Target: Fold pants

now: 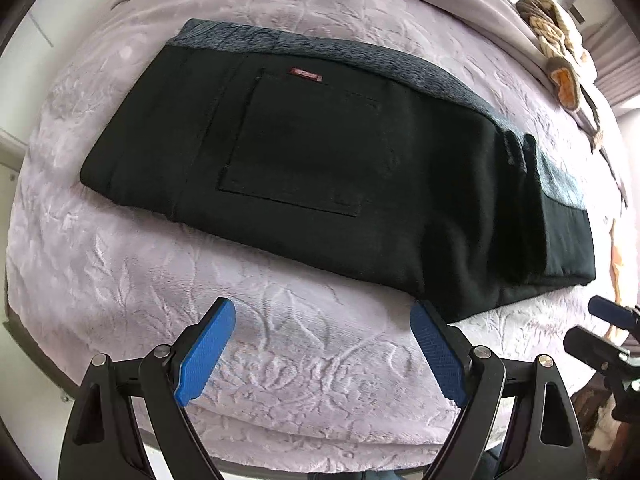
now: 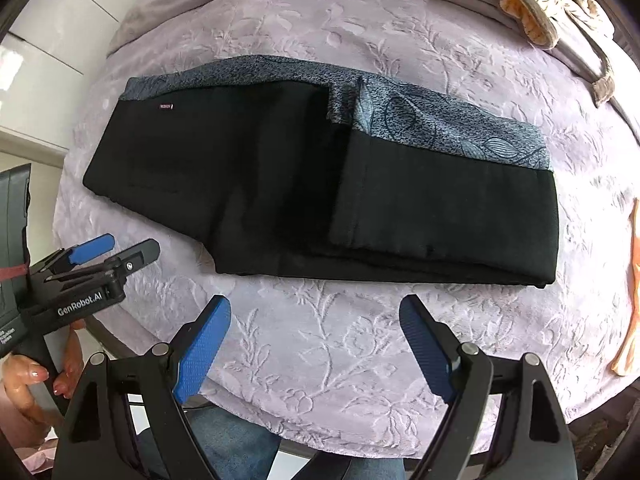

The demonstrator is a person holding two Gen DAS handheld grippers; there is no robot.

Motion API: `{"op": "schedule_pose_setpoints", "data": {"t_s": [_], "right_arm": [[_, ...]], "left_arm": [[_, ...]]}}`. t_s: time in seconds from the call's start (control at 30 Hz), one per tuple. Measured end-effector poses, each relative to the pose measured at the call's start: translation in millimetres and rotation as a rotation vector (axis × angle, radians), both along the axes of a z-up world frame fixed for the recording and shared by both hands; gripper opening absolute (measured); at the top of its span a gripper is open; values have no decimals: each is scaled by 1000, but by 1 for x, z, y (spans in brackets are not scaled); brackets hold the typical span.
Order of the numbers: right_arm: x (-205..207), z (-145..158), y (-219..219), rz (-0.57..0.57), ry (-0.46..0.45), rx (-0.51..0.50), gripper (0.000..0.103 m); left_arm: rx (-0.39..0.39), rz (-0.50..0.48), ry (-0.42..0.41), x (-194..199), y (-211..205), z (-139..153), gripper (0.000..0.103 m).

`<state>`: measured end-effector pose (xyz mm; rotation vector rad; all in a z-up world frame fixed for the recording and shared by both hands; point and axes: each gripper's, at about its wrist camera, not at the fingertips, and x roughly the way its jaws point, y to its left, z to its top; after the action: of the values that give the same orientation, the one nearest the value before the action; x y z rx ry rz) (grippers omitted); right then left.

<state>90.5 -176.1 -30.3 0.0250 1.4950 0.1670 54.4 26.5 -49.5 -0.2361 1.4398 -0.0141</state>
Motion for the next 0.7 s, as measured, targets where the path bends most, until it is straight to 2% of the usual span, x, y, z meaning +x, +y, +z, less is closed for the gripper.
{"op": "schedule_pose_setpoints", "data": {"t_s": [0.23, 0.43, 0.6, 0.7], "right_arm": [[4, -4, 14, 34, 19, -4, 89], [5, -7, 21, 44, 24, 14, 89], [5, -19, 23, 49, 62, 19, 89], [5, -20, 28, 60, 68, 20, 89]], "left_arm": [[-34, 60, -3, -7, 36, -1, 90], [-19, 137, -40, -12, 74, 5, 90], [-3, 225, -38, -11, 108, -1, 90], [-46, 276, -51, -10, 133, -1, 90]]}}
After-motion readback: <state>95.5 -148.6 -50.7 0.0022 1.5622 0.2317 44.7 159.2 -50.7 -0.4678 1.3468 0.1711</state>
